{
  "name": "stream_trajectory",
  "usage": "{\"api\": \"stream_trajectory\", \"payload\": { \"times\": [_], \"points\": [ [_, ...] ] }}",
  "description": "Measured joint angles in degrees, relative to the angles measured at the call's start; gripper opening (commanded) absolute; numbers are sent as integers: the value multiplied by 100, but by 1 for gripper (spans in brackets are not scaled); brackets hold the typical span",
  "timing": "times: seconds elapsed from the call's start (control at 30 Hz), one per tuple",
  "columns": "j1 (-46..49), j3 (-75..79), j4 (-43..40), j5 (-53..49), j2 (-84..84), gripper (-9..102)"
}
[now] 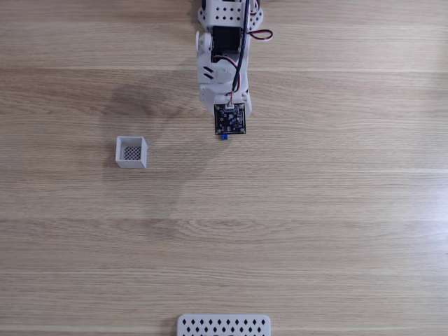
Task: Grasp a peg and put it in the crate.
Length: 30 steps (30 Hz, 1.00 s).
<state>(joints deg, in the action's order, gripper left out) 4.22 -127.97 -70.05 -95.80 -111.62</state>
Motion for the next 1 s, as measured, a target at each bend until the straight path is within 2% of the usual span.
{"api": "stream_trajectory", "payload": {
  "times": [0.4,0.47,0.63,0.77,1.0],
  "points": [
    [0,-527,1046,0,712,24],
    [18,-527,1125,0,782,19],
    [53,-527,1134,0,809,-3],
    [53,-527,1134,0,809,0],
    [246,-527,1213,0,712,-1]
  ]
}}
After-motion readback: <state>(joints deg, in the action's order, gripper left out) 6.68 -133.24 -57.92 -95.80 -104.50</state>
